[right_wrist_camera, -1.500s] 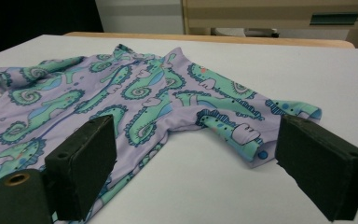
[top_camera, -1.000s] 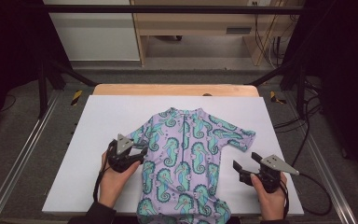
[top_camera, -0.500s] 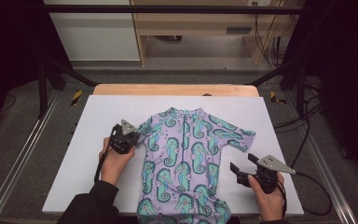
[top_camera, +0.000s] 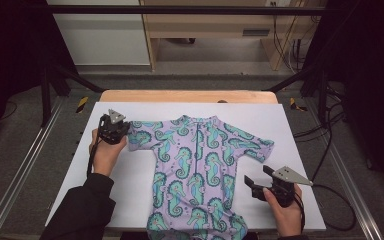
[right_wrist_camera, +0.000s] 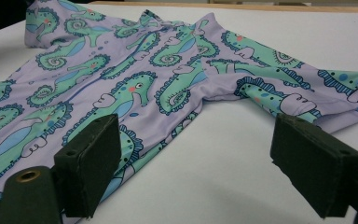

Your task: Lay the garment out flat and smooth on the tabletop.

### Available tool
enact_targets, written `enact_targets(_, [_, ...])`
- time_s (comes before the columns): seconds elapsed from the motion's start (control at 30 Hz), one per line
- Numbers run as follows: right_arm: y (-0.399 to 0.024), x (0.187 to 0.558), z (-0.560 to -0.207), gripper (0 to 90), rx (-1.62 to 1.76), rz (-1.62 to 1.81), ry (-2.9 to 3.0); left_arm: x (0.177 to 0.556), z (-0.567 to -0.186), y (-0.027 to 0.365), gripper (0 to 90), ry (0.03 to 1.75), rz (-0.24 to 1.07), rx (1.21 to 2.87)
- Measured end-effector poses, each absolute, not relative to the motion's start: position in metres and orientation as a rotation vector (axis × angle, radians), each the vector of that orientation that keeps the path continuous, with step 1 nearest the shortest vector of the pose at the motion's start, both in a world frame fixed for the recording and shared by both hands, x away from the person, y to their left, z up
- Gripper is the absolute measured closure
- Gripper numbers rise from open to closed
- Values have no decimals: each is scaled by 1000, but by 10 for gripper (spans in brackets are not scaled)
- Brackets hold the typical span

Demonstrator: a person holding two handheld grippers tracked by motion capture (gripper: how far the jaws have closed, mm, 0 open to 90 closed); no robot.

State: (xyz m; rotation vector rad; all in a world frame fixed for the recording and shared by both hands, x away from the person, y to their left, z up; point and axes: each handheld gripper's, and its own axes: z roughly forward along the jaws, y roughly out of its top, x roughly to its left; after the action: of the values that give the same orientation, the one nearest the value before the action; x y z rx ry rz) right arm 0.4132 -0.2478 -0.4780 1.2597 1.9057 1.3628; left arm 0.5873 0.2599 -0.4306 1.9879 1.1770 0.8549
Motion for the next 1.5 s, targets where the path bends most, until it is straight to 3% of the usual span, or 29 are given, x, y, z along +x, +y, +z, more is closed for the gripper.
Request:
enact_targets(0.1, [-248,414,-479,164,1257,1361,1911,594,-440,263,873,1188,843,1992])
enact_targets(0.23, [-248,414,-479,160,1257,1361,1909,591,-442,266,688,1223,878,1923])
enact_targets(0.33, [-248,414,-478,154,1249,1371,1905,579,-437,266,618,1198,921,1889])
enact_targets(0.77, [-244,413,-470,162,1164,1383,1852,483,-429,270,398,1100,934,1633])
enact_targets(1.1, [-250,419,-472,122,1065,1375,1713,437,-441,281,119,1007,857,1584])
enact_targets(1.27, [-263,421,-470,110,1032,1380,1692,424,-443,288,55,943,819,1524])
enact_targets(1.5, [-278,414,-474,74,1019,1427,1726,412,-460,299,37,921,789,1523])
